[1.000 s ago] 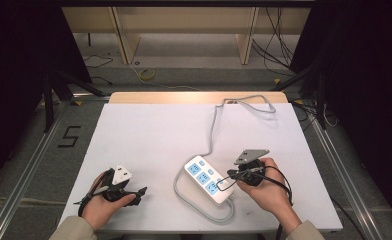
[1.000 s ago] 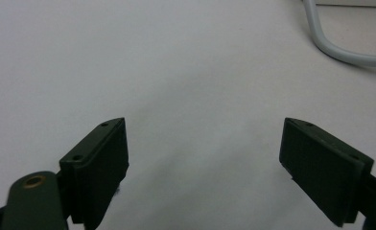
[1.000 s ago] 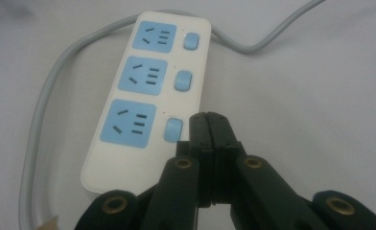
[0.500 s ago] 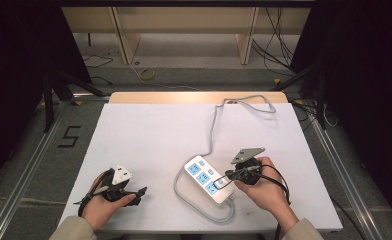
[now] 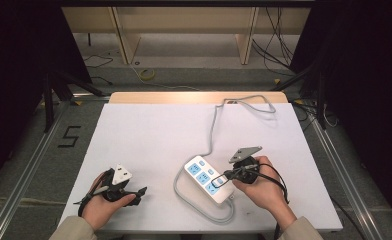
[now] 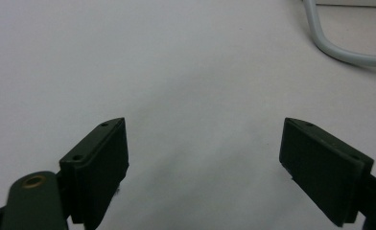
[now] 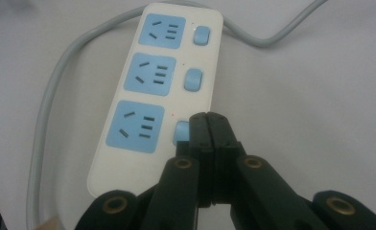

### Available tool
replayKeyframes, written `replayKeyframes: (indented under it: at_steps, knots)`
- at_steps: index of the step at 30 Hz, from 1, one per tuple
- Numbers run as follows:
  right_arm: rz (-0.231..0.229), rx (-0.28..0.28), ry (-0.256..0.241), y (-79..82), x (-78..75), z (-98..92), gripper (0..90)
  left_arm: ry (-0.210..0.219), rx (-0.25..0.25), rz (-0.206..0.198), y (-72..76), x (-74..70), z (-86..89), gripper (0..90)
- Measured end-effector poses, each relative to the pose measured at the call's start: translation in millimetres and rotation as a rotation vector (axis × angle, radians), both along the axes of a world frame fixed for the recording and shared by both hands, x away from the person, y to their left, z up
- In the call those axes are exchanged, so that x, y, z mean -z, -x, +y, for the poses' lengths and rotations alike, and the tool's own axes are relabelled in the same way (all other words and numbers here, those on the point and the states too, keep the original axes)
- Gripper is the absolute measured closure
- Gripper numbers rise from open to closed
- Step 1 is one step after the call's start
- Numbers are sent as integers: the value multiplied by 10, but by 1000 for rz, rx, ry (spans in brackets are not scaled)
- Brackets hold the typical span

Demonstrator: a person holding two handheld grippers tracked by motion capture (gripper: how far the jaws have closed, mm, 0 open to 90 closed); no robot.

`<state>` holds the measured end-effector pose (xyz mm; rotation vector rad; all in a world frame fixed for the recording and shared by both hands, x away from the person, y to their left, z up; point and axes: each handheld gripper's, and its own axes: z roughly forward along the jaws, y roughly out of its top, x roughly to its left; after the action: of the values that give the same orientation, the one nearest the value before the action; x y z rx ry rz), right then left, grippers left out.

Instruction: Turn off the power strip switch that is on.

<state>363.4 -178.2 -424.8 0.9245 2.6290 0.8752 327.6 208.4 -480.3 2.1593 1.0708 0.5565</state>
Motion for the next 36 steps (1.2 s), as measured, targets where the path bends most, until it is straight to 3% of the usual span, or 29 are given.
replayKeyframes:
  at_steps: [36]
  knots:
    - [33, -17, 13, -49, 11, 116, 900, -1, 0, 2, -2, -3, 2, 169]
